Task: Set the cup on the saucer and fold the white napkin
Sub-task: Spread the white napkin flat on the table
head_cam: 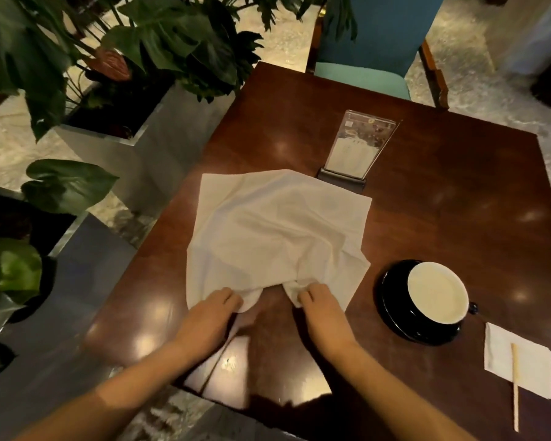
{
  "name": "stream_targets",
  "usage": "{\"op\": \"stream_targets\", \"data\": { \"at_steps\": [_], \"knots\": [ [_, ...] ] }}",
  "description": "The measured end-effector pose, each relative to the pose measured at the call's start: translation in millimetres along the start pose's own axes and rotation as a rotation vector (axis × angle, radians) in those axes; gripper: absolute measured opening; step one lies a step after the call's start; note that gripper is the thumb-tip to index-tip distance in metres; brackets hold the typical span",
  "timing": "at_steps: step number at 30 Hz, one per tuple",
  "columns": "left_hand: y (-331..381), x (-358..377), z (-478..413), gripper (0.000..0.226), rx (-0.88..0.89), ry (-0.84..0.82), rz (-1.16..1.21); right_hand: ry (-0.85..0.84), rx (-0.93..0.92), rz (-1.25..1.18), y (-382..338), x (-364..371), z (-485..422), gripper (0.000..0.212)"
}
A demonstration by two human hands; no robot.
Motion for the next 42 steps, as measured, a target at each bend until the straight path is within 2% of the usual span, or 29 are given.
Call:
{"op": "stream_targets", "data": {
  "at_steps": [4, 6, 8, 10, 12, 13, 14, 17, 19, 22, 24, 27, 32, 36, 38, 42],
  "knots": [
    [-33.1, -33.3, 5.0, 0.013, 0.057, -0.118, 0.030, -0.024, 0.124, -0.110, 18.9, -32.0, 0.9, 0.010],
    [-55.4, -45.8, 9.9, 0.013, 0.047, -0.234, 0.037, -0.139, 0.184, -0.130, 26.1, -47.4, 2.1, 0.011],
    [-72.2, -57.7, 17.0, 0.007, 0.002, -0.307, 0.046, -0.350, 0.204, -0.131, 26.8, -60.4, 7.2, 0.012],
    [-78.1, -69.1, 24.0, 0.018, -0.046, -0.397, 0.064, -0.468, 0.157, -0.018, 20.3, -66.2, 13.5, 0.019],
    [-71.1, -75.4, 29.6, 0.025, -0.116, -0.546, 0.167, -0.470, 0.182, -0.001, 14.9, -64.1, 18.4, 0.022],
    [-64.1, -76.7, 31.0, 0.020, -0.125, -0.549, 0.206, -0.438, 0.207, -0.022, 13.1, -60.7, 18.0, 0.022],
    [-56.8, -75.9, 30.5, 0.023, -0.125, -0.489, 0.229, -0.395, 0.228, -0.038, 10.3, -57.0, 14.8, 0.022],
    [-45.7, -53.4, 14.6, 0.050, -0.168, -0.094, 0.194, -0.127, 0.165, -0.082, -12.4, -31.9, -9.4, 0.022],
    [-38.9, -28.3, -0.1, 0.046, -0.314, 0.073, 0.099, 0.018, 0.046, -0.108, -39.2, -7.2, -25.2, 0.024],
    [-23.2, 7.3, -11.3, 0.054, -0.452, 0.033, -0.054, -0.180, -0.029, -0.077, -68.3, 36.0, -37.2, 0.043],
    [-21.3, 22.8, -8.5, 0.059, -0.464, 0.016, -0.112, -0.214, -0.040, -0.013, -62.5, 52.1, -35.7, 0.052],
    [-28.5, 26.7, -4.7, 0.061, -0.470, 0.028, -0.152, -0.169, 0.021, 0.016, -25.1, 52.2, -36.2, 0.057],
    [-37.6, 26.5, 2.0, 0.065, -0.499, 0.039, -0.161, -0.076, 0.291, 0.091, 49.4, 25.7, -52.8, 0.069],
    [-52.0, 16.4, 2.6, 0.071, -0.593, 0.047, -0.081, -0.080, 0.411, 0.115, 79.5, 4.1, -67.7, 0.062],
    [-54.2, 8.5, -10.5, 0.070, -0.613, 0.052, -0.036, -0.046, 0.386, 0.098, 69.5, 3.3, -81.0, 0.060],
    [-37.6, -5.9, -71.5, 0.066, -0.489, 0.109, 0.049, -0.042, 0.138, 0.030, 15.2, 20.2, -125.9, 0.058]
  ]
}}
Point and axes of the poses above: each hand's wrist, its own z-axis away from the middle knuckle, its own x-axis out of the palm, y = z × x, the point moved 1 cm from there along -z, towards the middle knuckle, and after that the axes turned 5 degrees about -z, right-handed, at the moved point
